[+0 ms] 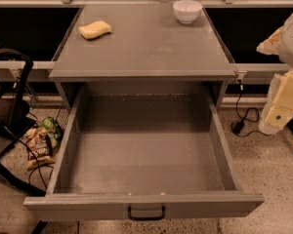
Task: Close top drawer
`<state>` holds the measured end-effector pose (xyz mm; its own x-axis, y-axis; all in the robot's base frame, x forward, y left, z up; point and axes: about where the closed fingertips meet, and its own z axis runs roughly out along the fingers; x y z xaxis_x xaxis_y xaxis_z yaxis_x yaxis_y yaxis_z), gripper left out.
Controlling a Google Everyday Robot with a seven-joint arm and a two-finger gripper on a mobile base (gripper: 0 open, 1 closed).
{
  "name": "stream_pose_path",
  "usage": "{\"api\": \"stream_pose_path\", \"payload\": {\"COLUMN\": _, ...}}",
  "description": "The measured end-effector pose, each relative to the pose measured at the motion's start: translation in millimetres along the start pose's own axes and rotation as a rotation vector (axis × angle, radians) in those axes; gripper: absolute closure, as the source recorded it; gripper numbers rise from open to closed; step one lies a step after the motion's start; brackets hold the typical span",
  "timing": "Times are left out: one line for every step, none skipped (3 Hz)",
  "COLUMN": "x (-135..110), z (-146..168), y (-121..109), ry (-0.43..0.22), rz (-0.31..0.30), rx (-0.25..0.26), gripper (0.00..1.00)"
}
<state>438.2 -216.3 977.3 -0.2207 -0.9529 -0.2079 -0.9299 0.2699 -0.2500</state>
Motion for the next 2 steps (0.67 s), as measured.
{"api": "stream_pose_path", "payload": {"x": -0.4, "z": -1.1, "y": 0.5, "ry": -0.003, "rz": -0.001, "rx": 0.009, "gripper": 0.00}}
{"api": "stream_pose_path", "payload": {"x": 16.0, "z": 8.0, "y": 18.0, "ry": -0.021, "rz": -0.002, "rx": 0.024, "gripper": 0.00}}
